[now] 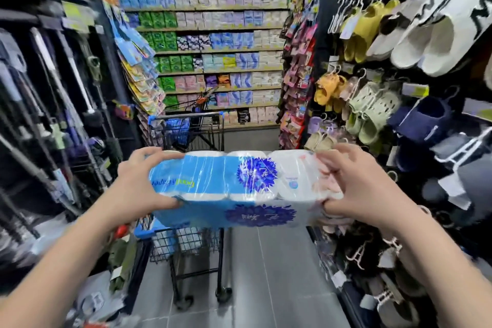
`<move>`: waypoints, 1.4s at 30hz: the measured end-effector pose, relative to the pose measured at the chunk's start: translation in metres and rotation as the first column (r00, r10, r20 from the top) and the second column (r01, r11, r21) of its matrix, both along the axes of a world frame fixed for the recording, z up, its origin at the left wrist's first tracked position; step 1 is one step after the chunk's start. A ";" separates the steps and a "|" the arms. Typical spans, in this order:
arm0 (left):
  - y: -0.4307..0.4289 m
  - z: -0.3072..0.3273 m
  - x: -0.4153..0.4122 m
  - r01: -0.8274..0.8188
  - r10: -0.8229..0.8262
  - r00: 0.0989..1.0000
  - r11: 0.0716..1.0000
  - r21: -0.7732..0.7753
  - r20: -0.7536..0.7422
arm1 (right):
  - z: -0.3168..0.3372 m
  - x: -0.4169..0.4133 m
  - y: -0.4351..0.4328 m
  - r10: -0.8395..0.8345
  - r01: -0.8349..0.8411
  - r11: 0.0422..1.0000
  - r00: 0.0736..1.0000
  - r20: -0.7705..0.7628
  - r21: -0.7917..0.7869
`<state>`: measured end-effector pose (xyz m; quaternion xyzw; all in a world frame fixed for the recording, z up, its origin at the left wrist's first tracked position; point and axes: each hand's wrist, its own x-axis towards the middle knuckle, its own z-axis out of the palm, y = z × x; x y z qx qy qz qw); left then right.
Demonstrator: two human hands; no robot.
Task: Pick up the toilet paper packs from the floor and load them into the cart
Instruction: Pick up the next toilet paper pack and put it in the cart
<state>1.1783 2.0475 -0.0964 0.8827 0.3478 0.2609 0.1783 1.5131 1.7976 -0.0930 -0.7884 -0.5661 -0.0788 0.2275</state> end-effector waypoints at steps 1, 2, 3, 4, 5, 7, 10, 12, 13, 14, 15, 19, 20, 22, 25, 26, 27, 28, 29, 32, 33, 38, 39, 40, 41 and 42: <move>0.005 0.000 0.010 -0.020 0.020 1.000 1.000 -0.007 -0.005 | 0.001 0.013 0.013 0.012 -0.012 1.000 1.000 0.003 -0.005; 0.012 0.000 0.018 -0.040 0.040 0.999 0.999 -0.017 -0.007 | 0.001 0.024 0.025 0.022 -0.022 1.000 1.000 0.002 -0.011; 0.020 -0.001 0.026 -0.056 0.056 0.998 0.998 -0.026 -0.007 | 0.000 0.036 0.038 0.033 -0.033 0.999 0.999 -0.004 -0.014; 0.027 -0.002 0.034 -0.070 0.069 0.998 0.997 -0.032 -0.005 | -0.002 0.046 0.051 0.045 -0.045 0.999 0.999 -0.013 -0.014; 0.037 -0.003 0.041 -0.081 0.081 0.997 0.996 -0.037 -0.003 | -0.004 0.056 0.064 0.054 -0.054 0.998 0.998 -0.023 -0.012; 0.056 -0.005 0.057 -0.104 0.104 0.995 0.994 -0.046 -0.003 | -0.011 0.075 0.090 0.068 -0.068 0.998 0.997 -0.032 -0.005; 0.092 -0.012 0.080 -0.127 0.126 0.992 0.991 -0.039 -0.010 | -0.027 0.100 0.133 0.075 -0.074 0.997 0.997 -0.032 0.021; 0.121 -0.018 0.096 -0.132 0.132 0.991 0.991 -0.032 -0.006 | -0.036 0.116 0.165 0.083 -0.082 0.996 0.996 -0.036 0.030; 0.138 -0.021 0.104 -0.134 0.133 0.991 0.990 -0.034 -0.006 | -0.039 0.124 0.183 0.090 -0.089 0.996 0.995 -0.042 0.025; 0.156 -0.023 0.112 -0.140 0.139 0.990 0.990 -0.037 -0.008 | -0.040 0.134 0.203 0.091 -0.091 0.996 0.995 -0.041 0.017; 0.175 -0.026 0.120 -0.150 0.149 0.989 0.988 -0.037 -0.012 | -0.039 0.143 0.224 0.090 -0.090 0.996 0.996 -0.029 0.007; 0.253 -0.039 0.150 -0.210 0.210 0.978 0.977 -0.035 0.006 | -0.037 0.186 0.315 0.143 -0.143 0.990 0.990 -0.004 -0.012; 0.270 -0.040 0.157 -0.226 0.226 0.974 0.973 -0.037 0.000 | -0.035 0.195 0.336 0.150 -0.150 0.988 0.989 -0.004 -0.025; 0.304 -0.041 0.171 -0.246 0.246 0.969 0.968 -0.050 -0.001 | -0.031 0.210 0.376 0.154 -0.154 0.987 0.988 -0.006 -0.046; 0.347 -0.040 0.189 -0.260 0.260 0.966 0.964 -0.060 0.002 | -0.031 0.231 0.429 0.175 -0.176 0.982 0.984 -0.027 -0.066; 0.358 -0.041 0.194 -0.266 0.266 0.964 0.963 -0.052 -0.001 | -0.032 0.238 0.444 0.191 -0.192 0.980 0.981 -0.027 -0.060; 0.368 -0.042 0.198 -0.275 0.274 0.962 0.961 -0.045 -0.011 | -0.034 0.245 0.459 0.204 -0.206 0.977 0.978 -0.030 -0.057; 0.378 -0.045 0.202 -0.285 0.284 0.958 0.957 -0.049 -0.022 | -0.036 0.252 0.474 0.216 -0.218 0.974 0.976 -0.040 -0.058; 0.388 -0.048 0.206 -0.296 0.295 0.955 0.953 -0.063 -0.030 | -0.038 0.259 0.488 0.225 -0.228 0.972 0.973 -0.054 -0.065; 0.411 -0.055 0.215 -0.314 0.313 0.949 0.946 -0.084 -0.029 | -0.043 0.273 0.524 0.251 -0.257 0.962 0.966 -0.067 -0.089; 0.419 -0.058 0.217 -0.331 0.330 0.944 0.940 -0.086 -0.027 | -0.044 0.278 0.539 0.263 -0.271 0.957 0.961 -0.079 -0.101; 0.446 -0.079 0.229 -0.457 0.455 0.889 0.880 -0.131 -0.052 | -0.058 0.302 0.623 0.380 -0.401 0.900 0.914 -0.143 -0.172; 0.449 -0.083 0.232 -0.484 0.481 0.875 0.864 -0.138 -0.057 | -0.062 0.308 0.642 0.407 -0.431 0.882 0.901 -0.152 -0.193; 0.453 -0.087 0.236 -0.512 0.508 0.859 0.847 -0.144 -0.065 | -0.065 0.313 0.661 0.433 -0.460 0.862 0.886 -0.163 -0.210; 0.457 -0.090 0.239 -0.540 0.536 0.841 0.829 -0.147 -0.072 | -0.068 0.318 0.681 0.462 -0.492 0.843 0.869 -0.176 -0.217; 0.460 -0.094 0.243 -0.571 0.566 0.821 0.806 -0.155 -0.076 | -0.071 0.323 0.701 0.499 -0.529 0.821 0.847 -0.182 -0.215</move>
